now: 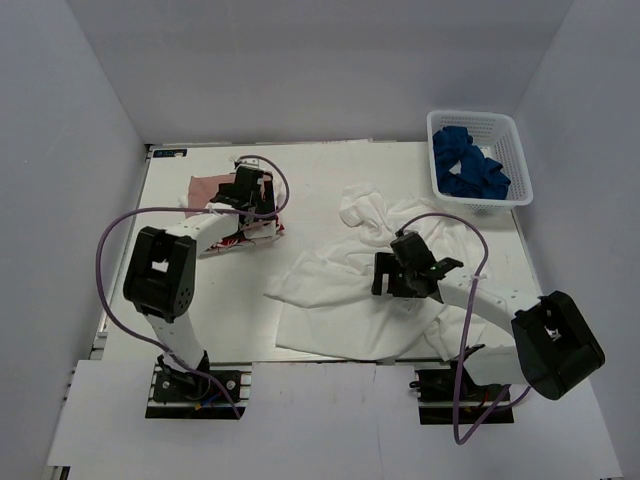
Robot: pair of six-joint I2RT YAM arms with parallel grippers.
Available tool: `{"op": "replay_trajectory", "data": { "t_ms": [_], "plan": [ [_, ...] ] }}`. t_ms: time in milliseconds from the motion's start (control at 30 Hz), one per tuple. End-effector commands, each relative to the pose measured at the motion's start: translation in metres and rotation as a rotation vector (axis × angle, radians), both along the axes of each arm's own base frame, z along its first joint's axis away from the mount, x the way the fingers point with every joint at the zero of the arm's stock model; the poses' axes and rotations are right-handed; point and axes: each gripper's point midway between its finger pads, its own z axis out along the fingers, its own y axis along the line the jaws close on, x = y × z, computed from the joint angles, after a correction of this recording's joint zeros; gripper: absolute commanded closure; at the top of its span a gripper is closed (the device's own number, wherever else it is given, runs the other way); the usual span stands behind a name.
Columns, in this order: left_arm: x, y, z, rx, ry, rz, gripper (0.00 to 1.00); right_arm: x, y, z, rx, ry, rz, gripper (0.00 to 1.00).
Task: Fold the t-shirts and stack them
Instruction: Put the neatly folded tshirt into the corner of the board with the left arm
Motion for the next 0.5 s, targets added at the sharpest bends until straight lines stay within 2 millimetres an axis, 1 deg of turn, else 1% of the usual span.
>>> {"op": "replay_trajectory", "data": {
  "t_ms": [0,67,100,167,200,233,267,300,333,367,400,433,467],
  "plan": [
    [0.001,0.022,-0.041,0.091,0.076,0.001,0.01,0.001,0.0,-0.009,-0.019,0.026,0.013,0.1],
    [0.007,0.02,-0.055,0.086,0.107,-0.018,0.01,0.004,0.001,-0.01,-0.022,0.026,0.007,0.1],
    [0.005,0.016,-0.071,0.088,0.147,-0.059,0.01,0.004,0.0,-0.012,-0.025,0.031,0.002,0.1],
    [0.013,0.025,-0.075,0.098,0.158,-0.067,0.01,0.002,0.0,-0.018,-0.029,0.06,-0.005,0.1],
    [0.012,0.031,-0.084,0.119,0.184,-0.087,0.01,0.002,0.002,-0.019,-0.024,0.067,-0.002,0.1],
    [0.018,0.035,-0.081,0.127,0.161,-0.093,0.01,0.003,0.003,-0.02,-0.024,0.069,-0.003,0.1],
    [0.019,0.036,-0.087,0.142,0.167,-0.107,0.01,0.003,0.003,-0.021,-0.024,0.073,-0.004,0.1],
    [0.023,0.04,-0.087,0.151,0.172,-0.139,0.01,0.005,0.004,-0.02,-0.023,0.066,-0.007,0.1],
    [0.027,0.049,-0.093,0.164,0.18,-0.137,0.01,0.01,0.006,-0.018,-0.018,0.055,-0.01,0.1],
    [0.032,0.049,-0.092,0.178,0.175,-0.152,0.01,0.012,0.006,-0.016,-0.015,0.05,-0.011,0.1],
    [0.032,0.057,-0.096,0.198,0.189,-0.162,0.01,0.015,0.007,-0.015,-0.011,0.046,-0.017,0.1],
    [0.037,0.068,-0.094,0.239,0.191,-0.173,0.01,0.017,0.008,-0.013,-0.011,0.039,-0.016,0.1],
    [0.044,0.072,-0.091,0.252,0.165,-0.178,0.01,0.021,0.009,-0.01,-0.01,0.033,-0.024,0.1]
  ]
}}
